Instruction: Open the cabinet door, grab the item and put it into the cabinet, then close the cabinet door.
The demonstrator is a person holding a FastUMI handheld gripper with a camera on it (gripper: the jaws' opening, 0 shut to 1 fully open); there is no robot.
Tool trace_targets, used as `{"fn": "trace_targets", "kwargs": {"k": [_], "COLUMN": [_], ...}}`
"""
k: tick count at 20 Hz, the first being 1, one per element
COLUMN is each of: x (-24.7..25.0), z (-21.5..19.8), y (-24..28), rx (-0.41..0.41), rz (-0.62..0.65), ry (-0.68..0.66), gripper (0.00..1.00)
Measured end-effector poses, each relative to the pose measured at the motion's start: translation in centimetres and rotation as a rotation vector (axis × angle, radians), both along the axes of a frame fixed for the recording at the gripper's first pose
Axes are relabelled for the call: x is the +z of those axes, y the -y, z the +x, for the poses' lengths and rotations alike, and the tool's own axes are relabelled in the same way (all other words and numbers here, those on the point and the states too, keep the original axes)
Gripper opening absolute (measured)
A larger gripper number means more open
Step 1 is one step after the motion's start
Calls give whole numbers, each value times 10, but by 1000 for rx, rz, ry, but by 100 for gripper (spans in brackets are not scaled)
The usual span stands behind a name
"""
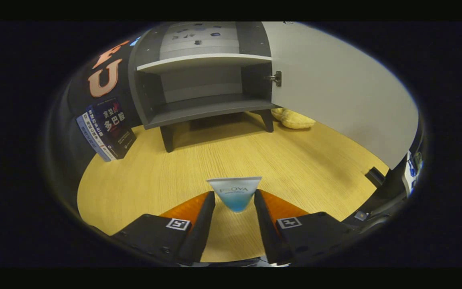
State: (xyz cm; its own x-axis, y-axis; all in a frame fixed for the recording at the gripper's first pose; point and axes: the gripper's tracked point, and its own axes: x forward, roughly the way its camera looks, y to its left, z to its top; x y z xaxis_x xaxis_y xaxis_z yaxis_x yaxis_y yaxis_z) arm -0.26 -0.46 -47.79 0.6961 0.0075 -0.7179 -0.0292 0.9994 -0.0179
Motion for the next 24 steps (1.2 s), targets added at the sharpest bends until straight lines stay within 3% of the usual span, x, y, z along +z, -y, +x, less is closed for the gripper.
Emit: {"fn": "trace_targets", "kwargs": {"k": [4, 7, 17, 24], "x": [12, 44, 212, 309], "z": [2, 12, 85, 134], "y": [-4, -11, -68, -102], "rx": [7, 20, 131, 217], "rz": [8, 12, 94, 85], "ry": [-14, 11, 161, 274], "gripper": [57, 57, 57, 57]}}
